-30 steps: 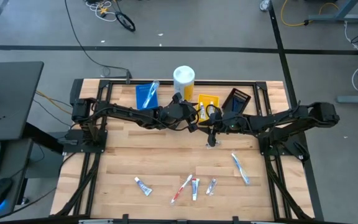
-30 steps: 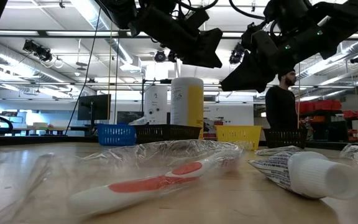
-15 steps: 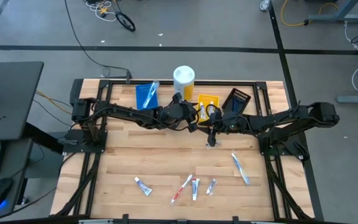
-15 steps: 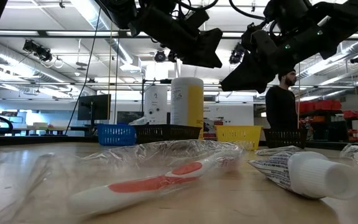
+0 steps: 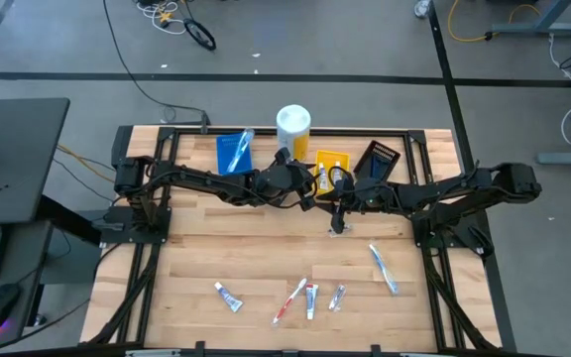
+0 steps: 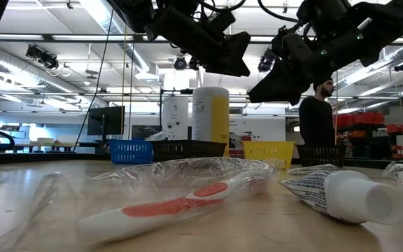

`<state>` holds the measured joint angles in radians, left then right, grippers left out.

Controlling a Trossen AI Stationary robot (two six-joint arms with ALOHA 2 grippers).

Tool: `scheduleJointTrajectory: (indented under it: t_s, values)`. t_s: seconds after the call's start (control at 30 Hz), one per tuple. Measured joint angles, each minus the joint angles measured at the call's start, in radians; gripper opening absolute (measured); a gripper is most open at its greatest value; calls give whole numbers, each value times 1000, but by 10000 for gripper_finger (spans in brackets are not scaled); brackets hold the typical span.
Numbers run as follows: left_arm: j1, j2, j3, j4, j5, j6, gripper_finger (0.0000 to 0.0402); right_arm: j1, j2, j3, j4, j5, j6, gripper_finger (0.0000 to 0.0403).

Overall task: Pick & Place Travel size toiletries
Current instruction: Put the orange toothbrush into the blue bin

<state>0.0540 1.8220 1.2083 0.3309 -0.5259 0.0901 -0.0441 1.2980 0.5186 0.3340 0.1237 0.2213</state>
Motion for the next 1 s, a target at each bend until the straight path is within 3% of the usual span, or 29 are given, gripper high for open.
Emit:
scheduleJointTrajectory:
  t_s: [0.7,1.0]
  values:
    - [0,0,0,0,0,0,139,1,0,0,-24,-22,24,115]
    - [0,0,0,0,0,0,139,1,-1,0,-60,-25,-56,115]
